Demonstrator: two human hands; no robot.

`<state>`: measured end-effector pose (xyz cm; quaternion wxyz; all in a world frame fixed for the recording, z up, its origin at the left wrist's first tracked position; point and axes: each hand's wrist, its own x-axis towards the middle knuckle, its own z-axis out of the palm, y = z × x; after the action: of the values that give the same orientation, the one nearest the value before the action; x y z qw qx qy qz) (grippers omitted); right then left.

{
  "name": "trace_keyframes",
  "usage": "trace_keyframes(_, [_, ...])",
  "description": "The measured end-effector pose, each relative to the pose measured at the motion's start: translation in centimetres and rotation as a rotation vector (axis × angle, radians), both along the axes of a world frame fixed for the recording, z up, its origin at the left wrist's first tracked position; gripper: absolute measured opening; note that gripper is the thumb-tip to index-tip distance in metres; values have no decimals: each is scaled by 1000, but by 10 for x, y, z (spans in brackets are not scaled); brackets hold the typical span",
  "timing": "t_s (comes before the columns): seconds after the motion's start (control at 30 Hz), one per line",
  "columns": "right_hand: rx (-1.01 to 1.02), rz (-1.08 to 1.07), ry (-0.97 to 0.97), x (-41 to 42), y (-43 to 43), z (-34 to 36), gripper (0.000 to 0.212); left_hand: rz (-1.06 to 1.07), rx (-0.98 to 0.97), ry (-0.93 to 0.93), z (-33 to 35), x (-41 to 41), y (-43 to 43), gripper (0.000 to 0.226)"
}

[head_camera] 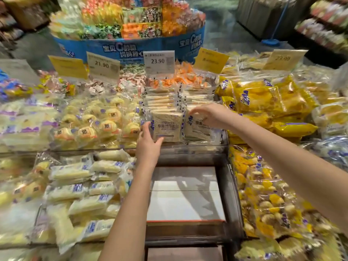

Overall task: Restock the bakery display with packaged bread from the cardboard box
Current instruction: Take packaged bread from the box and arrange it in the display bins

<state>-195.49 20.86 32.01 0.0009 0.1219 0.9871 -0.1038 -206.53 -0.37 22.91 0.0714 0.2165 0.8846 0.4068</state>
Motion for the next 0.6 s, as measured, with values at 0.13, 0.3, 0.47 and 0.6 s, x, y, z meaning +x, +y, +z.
trace_keyframes(0.13, [116, 144, 0, -4, 7, -5, 67, 41, -252, 333, -5, 6, 5, 66])
trace_keyframes(0.3, [35, 199, -60, -2, 14, -14, 68, -106, -219, 544, -19, 4, 9, 80])
trace_keyframes(0.47, [21, 195, -76, 6, 22, -28, 66, -229, -411, 554, -11, -15, 12, 88])
trace_keyframes(0.6, [74, 235, 46, 5, 21, -38, 65, -250, -513, 656, -2, -24, 15, 90])
